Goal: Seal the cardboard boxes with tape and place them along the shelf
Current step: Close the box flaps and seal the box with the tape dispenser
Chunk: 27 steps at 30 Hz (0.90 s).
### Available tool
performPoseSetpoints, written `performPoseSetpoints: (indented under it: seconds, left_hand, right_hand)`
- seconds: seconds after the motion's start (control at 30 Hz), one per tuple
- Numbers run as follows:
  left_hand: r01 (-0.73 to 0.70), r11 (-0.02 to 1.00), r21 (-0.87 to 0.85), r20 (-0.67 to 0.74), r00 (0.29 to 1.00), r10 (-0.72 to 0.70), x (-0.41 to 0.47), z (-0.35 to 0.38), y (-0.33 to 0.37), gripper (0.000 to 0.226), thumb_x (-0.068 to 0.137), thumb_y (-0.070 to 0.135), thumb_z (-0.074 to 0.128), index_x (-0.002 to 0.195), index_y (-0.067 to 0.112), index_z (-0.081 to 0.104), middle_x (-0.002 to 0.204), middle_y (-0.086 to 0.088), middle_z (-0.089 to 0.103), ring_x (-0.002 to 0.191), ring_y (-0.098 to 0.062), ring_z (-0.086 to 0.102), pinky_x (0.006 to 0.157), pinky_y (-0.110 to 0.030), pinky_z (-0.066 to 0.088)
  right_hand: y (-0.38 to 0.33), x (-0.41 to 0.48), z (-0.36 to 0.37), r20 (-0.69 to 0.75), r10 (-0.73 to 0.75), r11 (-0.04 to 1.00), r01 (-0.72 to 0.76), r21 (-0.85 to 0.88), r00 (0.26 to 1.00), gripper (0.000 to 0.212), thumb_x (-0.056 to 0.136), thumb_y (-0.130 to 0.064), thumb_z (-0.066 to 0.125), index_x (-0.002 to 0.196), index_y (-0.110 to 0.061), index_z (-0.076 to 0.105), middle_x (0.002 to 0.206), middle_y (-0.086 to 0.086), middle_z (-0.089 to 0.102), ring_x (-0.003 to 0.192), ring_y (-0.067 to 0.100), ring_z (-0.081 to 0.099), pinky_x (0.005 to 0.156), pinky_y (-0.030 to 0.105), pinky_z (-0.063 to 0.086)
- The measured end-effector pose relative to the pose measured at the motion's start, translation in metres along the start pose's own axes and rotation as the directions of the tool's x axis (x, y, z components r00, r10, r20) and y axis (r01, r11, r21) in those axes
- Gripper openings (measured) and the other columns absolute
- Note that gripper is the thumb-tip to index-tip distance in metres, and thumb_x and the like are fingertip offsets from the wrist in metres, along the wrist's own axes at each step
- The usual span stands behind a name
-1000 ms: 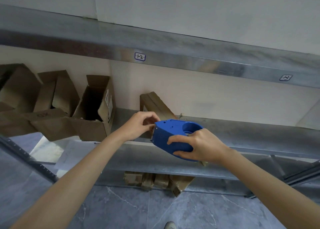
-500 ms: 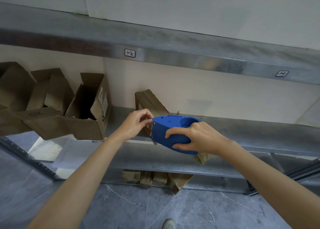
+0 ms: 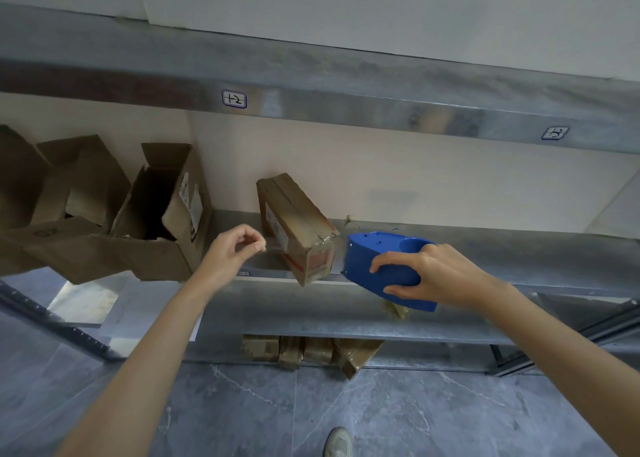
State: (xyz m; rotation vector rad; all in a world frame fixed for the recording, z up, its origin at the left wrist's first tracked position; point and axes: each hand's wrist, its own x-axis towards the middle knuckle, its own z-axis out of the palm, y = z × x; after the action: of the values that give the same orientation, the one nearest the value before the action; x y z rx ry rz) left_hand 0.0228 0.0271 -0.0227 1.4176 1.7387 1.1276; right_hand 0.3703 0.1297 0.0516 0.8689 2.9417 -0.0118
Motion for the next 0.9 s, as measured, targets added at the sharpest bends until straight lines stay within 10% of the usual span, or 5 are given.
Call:
performPoseSetpoints:
  seconds: [0.9]
  left_hand:
    - [0.012, 0.996, -0.088, -0.113, 0.993, -0.022, 0.013, 0.056, -0.007, 0.011, 0.091, 0.015, 0.069, 0.087, 0.017, 0.059, 0.087, 0.003, 0.062, 0.079, 0.001, 0.058, 0.071, -0.011, 0.045]
  right_hand:
    - [0.022, 0.002, 0.014, 0.048, 0.089, 0.996, -0.088, -0.032, 0.995, 0.034, 0.091, -0.053, 0.052, 0.123, -0.053, 0.041, 0.091, -0.013, 0.065, 0.051, 0.001, 0.042, 0.05, 0.012, 0.03]
